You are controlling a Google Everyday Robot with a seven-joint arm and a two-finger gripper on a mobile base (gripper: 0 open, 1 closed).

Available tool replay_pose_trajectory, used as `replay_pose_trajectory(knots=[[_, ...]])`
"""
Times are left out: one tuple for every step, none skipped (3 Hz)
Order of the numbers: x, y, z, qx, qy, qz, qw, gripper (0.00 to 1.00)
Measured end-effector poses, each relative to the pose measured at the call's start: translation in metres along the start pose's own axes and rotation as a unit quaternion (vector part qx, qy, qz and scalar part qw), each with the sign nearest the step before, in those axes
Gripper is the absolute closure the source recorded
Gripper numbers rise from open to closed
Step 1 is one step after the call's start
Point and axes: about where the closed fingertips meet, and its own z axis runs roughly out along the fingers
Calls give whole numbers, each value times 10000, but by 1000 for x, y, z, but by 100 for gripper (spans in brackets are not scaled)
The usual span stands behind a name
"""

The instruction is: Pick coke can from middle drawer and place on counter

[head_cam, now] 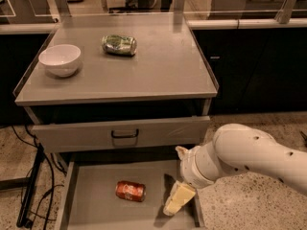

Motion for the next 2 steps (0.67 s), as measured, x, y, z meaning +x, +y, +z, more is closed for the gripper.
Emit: replay_pose_trajectory(knots=[[-1,0,3,-5,-15,-3,10000,0],[-13,-2,44,-81,-243,-42,9997,0]])
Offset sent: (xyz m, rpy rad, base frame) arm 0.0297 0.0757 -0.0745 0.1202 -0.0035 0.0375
